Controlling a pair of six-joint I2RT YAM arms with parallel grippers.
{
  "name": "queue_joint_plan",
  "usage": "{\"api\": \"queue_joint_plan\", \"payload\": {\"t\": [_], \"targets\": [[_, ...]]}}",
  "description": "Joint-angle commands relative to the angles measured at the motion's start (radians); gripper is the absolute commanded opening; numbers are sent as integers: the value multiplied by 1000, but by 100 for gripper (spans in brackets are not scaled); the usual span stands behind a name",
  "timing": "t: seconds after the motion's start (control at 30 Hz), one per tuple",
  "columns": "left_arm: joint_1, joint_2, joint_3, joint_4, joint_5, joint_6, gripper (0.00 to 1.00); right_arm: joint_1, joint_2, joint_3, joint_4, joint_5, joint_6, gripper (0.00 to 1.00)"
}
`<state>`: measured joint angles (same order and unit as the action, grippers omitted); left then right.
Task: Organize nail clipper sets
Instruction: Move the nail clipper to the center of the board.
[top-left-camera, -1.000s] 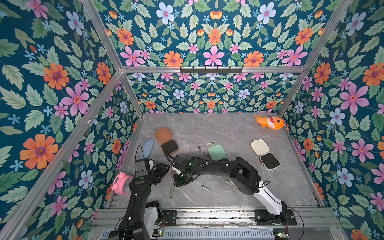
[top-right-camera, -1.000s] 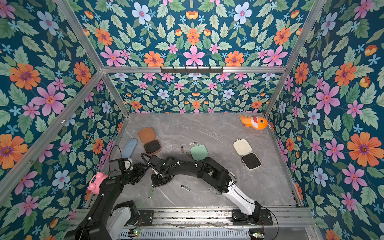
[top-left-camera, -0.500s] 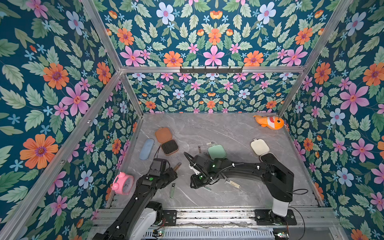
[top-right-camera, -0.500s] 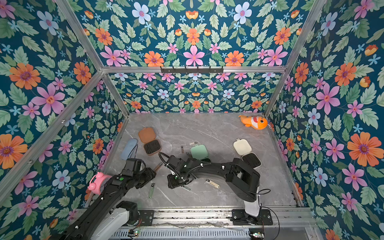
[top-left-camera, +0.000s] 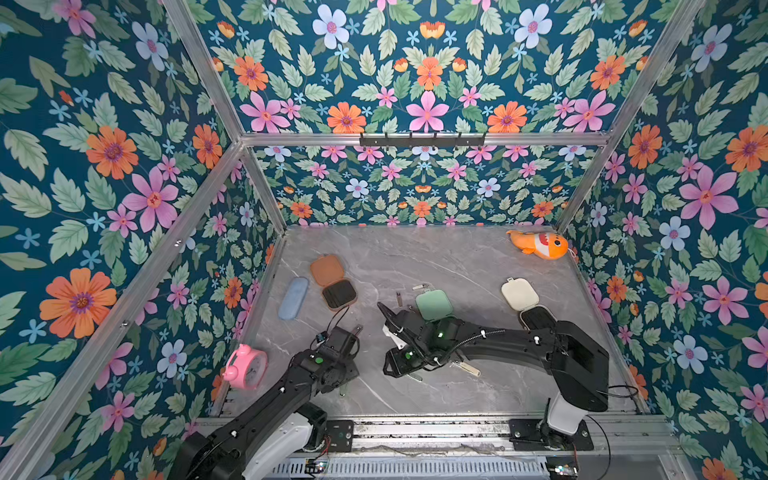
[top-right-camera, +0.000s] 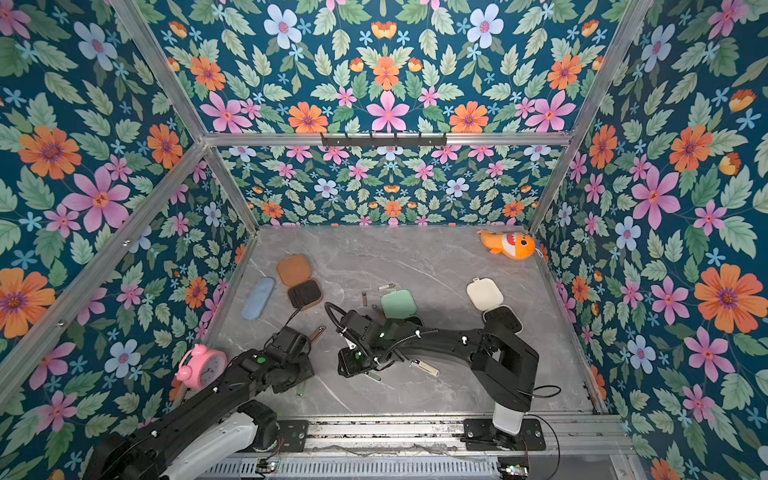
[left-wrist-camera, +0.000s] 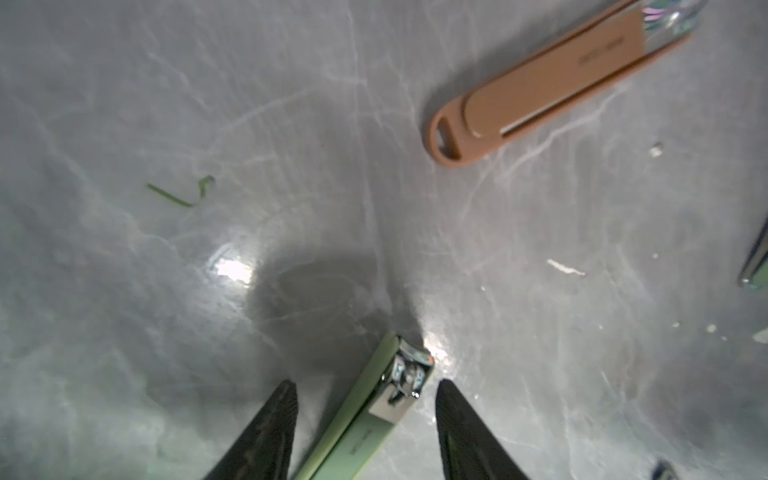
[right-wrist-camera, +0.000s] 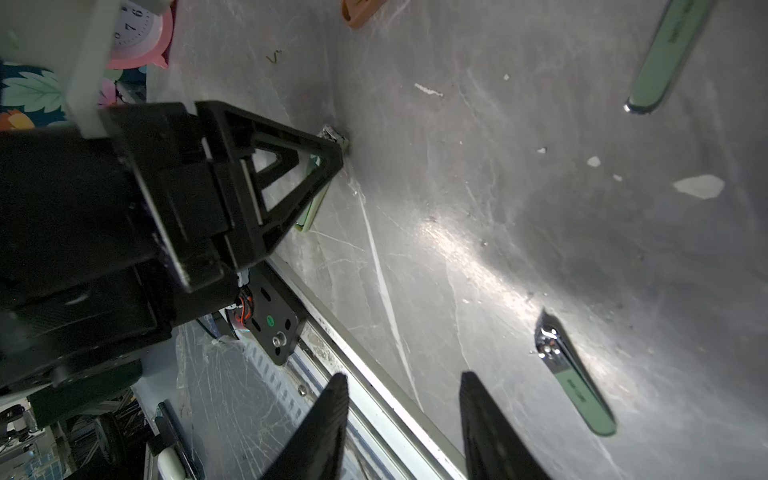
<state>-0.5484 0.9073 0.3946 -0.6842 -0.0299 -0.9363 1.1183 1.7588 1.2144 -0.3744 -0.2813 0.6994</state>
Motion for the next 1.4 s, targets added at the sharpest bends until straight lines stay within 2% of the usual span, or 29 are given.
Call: {"api": "queue_joint_plan", "payload": {"t": [0.0, 0.33, 0.53, 0.67, 0.9, 1.1, 1.17, 1.27, 1.37], "targets": [[-21, 25, 0, 21, -19, -13, 55, 1, 8, 4, 4, 2, 3, 45], [-53, 55, -30, 39, 8, -9, 32, 2, 9, 3, 0, 24, 15, 42], [-78, 100, -24, 95, 40, -22, 23, 2, -15, -5, -24, 66, 17, 40], [-116, 141, -5, 148, 44, -55, 21, -4, -50, -27, -52, 120, 23, 39], [-217, 268, 61, 260, 30, -127, 22, -24, -91, -13, -199, 273, 51, 38], [-255, 360, 94, 325, 30, -151, 25, -25, -139, -38, -203, 302, 22, 34], [-257, 372, 101, 339, 31, -153, 30, -25, -147, -51, -201, 308, 12, 32], [-256, 365, 107, 348, 29, -160, 42, -25, -158, -44, -220, 310, 14, 28], [-255, 348, 118, 339, 22, -155, 53, -24, -164, -29, -241, 306, 2, 29]]}}
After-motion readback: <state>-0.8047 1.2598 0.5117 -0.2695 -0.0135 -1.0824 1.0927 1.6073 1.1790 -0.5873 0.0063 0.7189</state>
